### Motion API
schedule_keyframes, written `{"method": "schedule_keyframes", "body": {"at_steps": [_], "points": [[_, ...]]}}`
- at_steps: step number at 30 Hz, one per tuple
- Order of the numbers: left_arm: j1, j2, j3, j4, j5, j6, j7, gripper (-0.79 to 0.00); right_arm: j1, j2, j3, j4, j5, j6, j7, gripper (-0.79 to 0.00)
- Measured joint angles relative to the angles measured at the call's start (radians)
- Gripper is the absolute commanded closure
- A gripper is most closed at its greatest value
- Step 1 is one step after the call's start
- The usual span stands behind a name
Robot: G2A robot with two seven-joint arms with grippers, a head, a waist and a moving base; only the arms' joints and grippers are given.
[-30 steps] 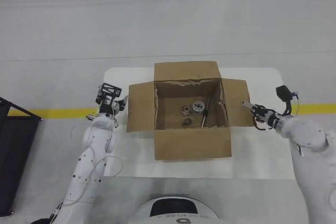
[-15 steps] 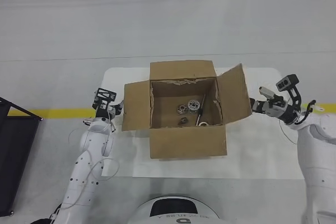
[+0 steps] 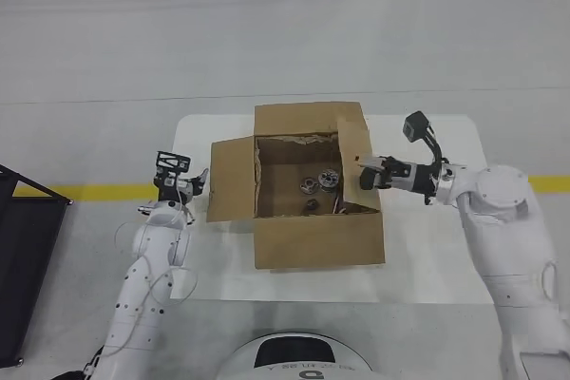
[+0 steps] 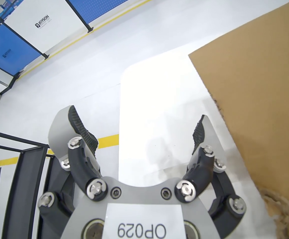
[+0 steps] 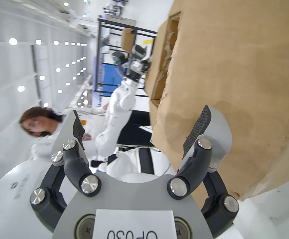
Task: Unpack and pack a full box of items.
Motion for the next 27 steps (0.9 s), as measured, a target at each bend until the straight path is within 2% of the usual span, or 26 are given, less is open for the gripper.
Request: {"method": "schedule_keyframes", "body": {"at_steps": [5,9,14,19,23,27], "points": [[0.009,0.003,-0.006,0.004,-0.004,-0.017,0.0,-0.785,0.017,0.001,-0.072,-0.037,-0.208,0.065,-0.097,-0.785],[0.001,0.01,0.016,0.021,0.064,-0.102,-0.057,-0.785,0.015,0.004,-0.069,-0.058,-0.246,0.089,-0.129,-0.785],[-0.019,0.012,0.04,0.038,0.097,-0.133,-0.074,-0.785,-0.003,0.01,-0.047,-0.086,-0.251,0.096,-0.139,-0.785],[-0.014,0.014,0.039,0.004,0.003,-0.224,0.009,-0.785,-0.017,0.015,-0.04,-0.1,-0.266,0.103,-0.151,-0.785],[-0.006,0.016,0.006,-0.041,-0.145,-0.305,0.076,-0.785,-0.018,0.016,-0.04,-0.103,-0.27,0.105,-0.153,-0.785],[-0.025,0.017,0.0,-0.079,-0.201,-0.319,0.079,-0.785,-0.018,0.015,-0.04,-0.103,-0.269,0.105,-0.153,-0.785]]}}
